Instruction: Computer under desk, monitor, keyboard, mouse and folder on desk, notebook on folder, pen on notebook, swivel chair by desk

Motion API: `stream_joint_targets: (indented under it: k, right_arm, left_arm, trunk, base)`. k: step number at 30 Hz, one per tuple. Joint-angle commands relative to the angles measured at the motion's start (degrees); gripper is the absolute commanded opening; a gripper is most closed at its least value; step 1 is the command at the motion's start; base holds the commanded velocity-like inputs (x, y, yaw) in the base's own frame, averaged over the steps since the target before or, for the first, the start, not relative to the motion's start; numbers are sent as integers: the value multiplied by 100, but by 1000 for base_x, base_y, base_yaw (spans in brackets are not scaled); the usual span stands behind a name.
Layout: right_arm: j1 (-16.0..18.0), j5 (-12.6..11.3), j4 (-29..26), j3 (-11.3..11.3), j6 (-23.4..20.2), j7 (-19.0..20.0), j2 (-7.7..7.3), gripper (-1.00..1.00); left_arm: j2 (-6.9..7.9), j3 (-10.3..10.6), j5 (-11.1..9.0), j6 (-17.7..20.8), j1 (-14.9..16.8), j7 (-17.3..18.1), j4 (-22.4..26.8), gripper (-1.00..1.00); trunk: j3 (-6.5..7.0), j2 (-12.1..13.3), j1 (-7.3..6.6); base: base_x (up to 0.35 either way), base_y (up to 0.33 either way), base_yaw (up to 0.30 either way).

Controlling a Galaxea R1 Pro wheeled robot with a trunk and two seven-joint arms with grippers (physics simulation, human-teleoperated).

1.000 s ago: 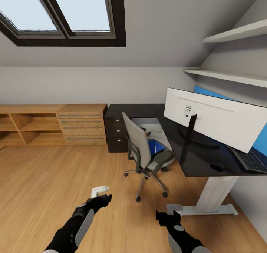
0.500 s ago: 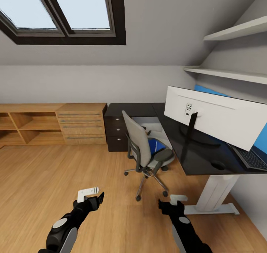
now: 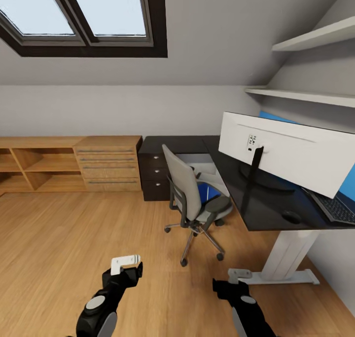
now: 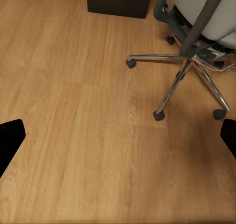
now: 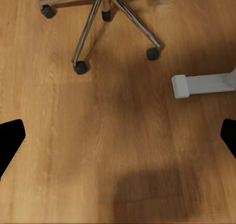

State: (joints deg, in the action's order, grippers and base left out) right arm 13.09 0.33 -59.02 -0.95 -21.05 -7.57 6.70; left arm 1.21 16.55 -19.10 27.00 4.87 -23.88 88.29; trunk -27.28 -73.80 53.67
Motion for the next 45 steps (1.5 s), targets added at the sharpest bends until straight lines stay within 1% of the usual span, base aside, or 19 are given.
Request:
stream_joint_targets:
  k: [1,3,8,24,45]
  right_arm:
    - [2,5,-4,-8,9,-29,-3,100]
    - [1,8,6,-4,137,-26,-14,100]
    - [1,11,5,0,180,-25,-21,100]
    - [1,2,13,-5,221,-28,-3,100]
    - [1,11,43,-11,224,-25,-14,100]
  left_arm:
    - [9,34,-58,10,6,-73,7,100]
    - [17,85,-67,8,5,-110,5,100]
    - [19,100,-75,14,5,-116,4,100]
    - [19,102,-85,16,5,-117,4,100]
    - [19,102,-85,16,5,-117,4,100]
  trunk:
    - [-25,-45,23]
    - [-61,-126,67]
    - [-150,-326,176]
    - [-438,-968,528]
    - [-815,-1810,989]
  base:
    - [0,0,0]
    - [0,0,0]
    - [0,0,0]
    - [0,0,0]
    - [0,0,0]
